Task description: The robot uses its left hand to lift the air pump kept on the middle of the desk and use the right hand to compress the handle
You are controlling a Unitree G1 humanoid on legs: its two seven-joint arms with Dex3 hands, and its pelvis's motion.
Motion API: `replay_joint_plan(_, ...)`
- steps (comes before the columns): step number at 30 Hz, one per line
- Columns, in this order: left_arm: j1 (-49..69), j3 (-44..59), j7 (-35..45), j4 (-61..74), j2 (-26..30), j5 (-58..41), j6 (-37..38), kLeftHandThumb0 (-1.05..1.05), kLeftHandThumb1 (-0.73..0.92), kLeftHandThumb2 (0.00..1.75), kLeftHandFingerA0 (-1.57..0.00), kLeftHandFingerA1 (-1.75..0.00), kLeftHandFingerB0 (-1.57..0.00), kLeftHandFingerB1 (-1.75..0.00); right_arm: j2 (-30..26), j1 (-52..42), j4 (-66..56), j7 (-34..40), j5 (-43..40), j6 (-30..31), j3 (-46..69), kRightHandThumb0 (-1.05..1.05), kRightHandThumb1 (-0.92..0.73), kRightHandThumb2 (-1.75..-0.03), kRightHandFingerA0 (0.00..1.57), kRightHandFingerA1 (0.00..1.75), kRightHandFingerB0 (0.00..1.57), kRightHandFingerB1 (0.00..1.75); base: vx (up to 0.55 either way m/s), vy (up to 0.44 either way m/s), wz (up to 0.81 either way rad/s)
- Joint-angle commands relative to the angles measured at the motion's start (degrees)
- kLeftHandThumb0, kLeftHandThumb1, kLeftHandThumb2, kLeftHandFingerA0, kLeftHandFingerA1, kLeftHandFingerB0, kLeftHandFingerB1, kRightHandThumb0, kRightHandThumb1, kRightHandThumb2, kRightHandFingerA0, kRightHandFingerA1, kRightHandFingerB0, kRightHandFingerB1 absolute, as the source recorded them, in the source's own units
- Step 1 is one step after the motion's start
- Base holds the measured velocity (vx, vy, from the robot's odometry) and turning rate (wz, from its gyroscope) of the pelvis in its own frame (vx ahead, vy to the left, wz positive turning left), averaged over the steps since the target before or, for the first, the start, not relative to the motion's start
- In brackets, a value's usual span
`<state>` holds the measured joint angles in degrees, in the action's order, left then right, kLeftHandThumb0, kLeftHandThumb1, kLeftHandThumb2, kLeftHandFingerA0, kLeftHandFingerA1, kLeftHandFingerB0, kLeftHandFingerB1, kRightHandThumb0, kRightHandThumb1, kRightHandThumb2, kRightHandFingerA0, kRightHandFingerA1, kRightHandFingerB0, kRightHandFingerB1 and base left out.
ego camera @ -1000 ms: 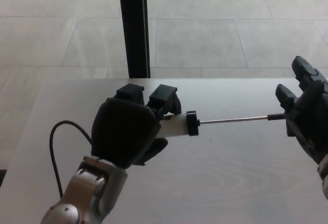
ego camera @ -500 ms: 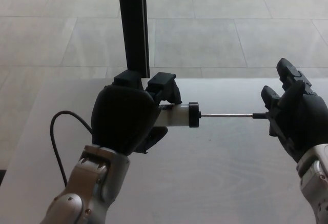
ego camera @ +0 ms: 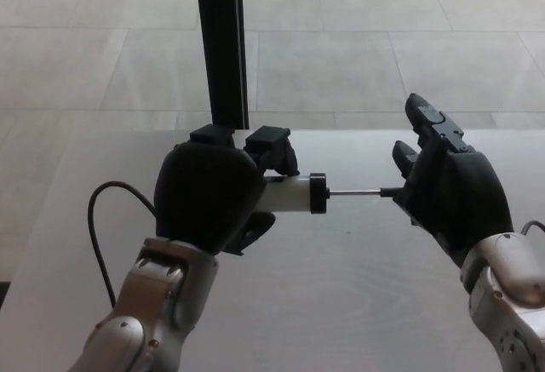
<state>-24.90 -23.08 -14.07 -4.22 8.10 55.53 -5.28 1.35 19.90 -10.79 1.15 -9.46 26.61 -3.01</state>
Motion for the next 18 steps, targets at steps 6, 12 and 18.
replay_joint_plan(6, -2.63, -2.6, 3.04, -1.76, -1.5, 4.49, -7.09, -0.16, 0.58, 0.96, -0.96, -1.54, -0.85, -0.98, 2.85, -0.01, 0.21, 0.15, 2.17, -1.32, -3.62, -0.99, -0.92, -1.32, 0.0, 0.1, 0.0, 0.05, 0.0, 0.0, 0.0)
replay_joint_plan(12, -3.36, -3.89, 3.66, -3.09, -3.45, 7.53, -12.49, -0.18, 0.58, 0.96, -0.99, -1.55, -0.86, -0.9, 4.34, 0.53, 1.11, 1.4, 4.0, -1.54, -4.9, -0.97, -0.92, -1.33, 0.0, 0.11, 0.0, 0.06, 0.0, 0.0, 0.0)
replay_joint_plan(18, -3.92, -4.36, 2.37, -4.52, -5.78, 7.86, -14.92, -0.17, 0.59, 0.81, -0.95, -1.56, -0.85, -0.94, 5.71, 0.84, 2.89, 2.75, 5.71, -3.78, -5.27, -0.95, -0.92, -1.32, 0.0, 0.12, 0.0, 0.09, 0.0, 0.0, 0.0)
